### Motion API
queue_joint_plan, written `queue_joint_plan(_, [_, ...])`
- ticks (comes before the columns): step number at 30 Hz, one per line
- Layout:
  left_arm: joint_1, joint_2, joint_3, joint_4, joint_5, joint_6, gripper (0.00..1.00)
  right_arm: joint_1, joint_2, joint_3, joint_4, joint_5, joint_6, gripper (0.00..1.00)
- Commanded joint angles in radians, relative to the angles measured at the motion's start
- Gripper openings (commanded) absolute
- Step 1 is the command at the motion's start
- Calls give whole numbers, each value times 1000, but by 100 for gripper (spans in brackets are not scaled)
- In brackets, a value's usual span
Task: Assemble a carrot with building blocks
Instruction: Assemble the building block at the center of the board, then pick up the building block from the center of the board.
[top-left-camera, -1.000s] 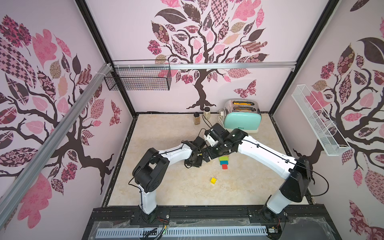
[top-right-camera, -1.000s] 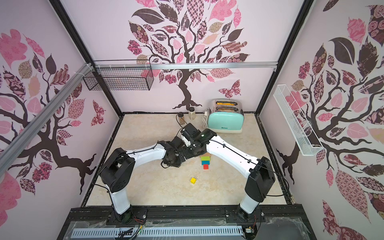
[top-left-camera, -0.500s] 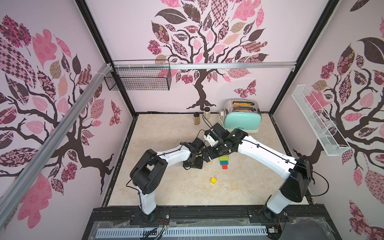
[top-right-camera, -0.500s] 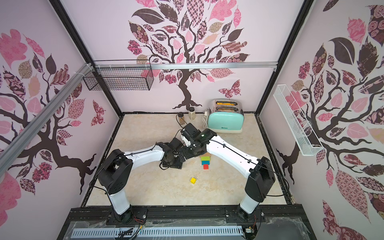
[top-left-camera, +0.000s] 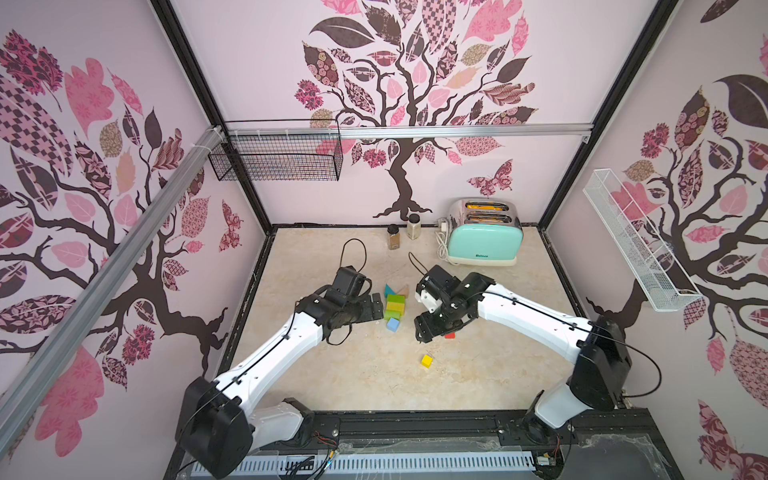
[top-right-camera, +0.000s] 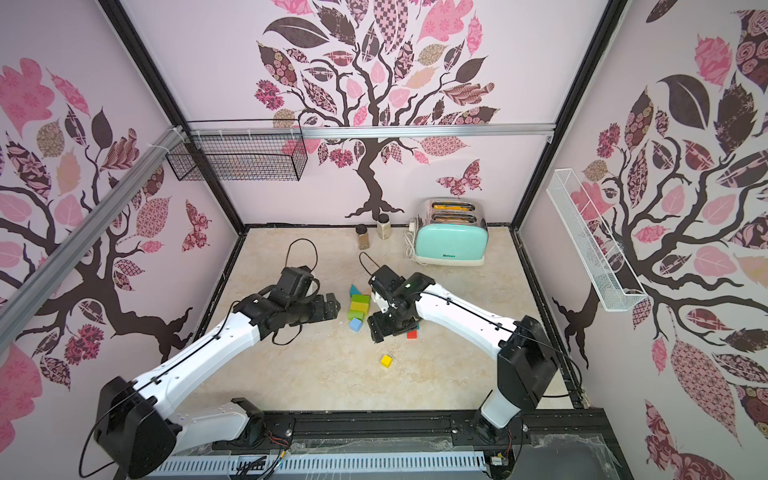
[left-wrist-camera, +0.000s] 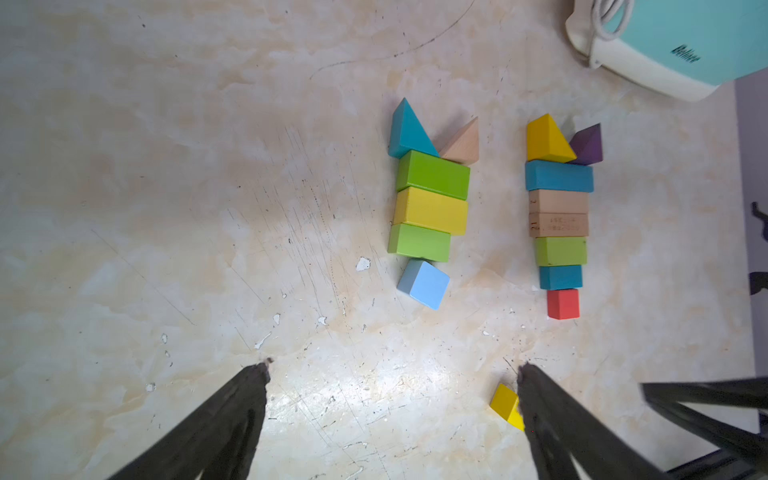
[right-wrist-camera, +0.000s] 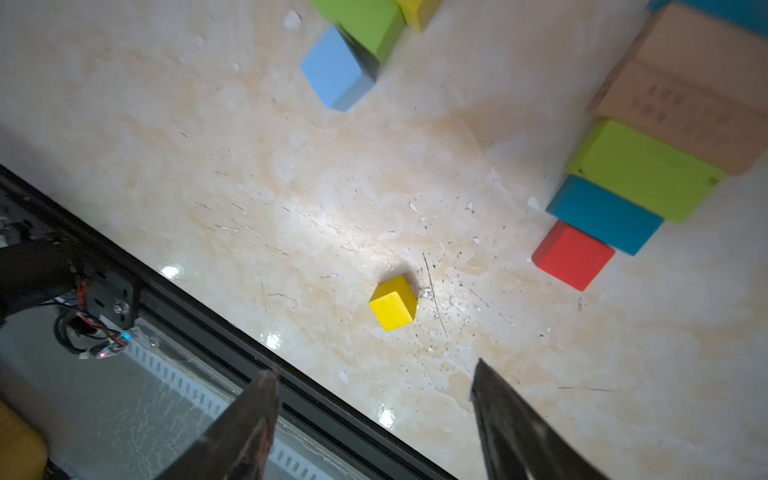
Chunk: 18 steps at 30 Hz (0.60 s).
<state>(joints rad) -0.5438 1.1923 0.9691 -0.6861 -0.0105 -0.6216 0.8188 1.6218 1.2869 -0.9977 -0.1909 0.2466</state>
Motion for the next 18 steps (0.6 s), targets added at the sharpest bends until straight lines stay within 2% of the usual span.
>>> queue_joint_plan(1, [1,-48,-17,-4,5,-44,98,45,36,-24,99,22,-2,73])
queue_joint_plan(6, [0,-112,-57,-1,22,-78,98,106,136,-45,130,117,-31,69])
queue_joint_plan(11, [1,-154,-91,0,28,-96,98,120,155,-89,132,180,-24,67])
queue_joint_plan(18, [1,-166,-116,10,36,-115,98,128,157,-128,142,166,-31,65])
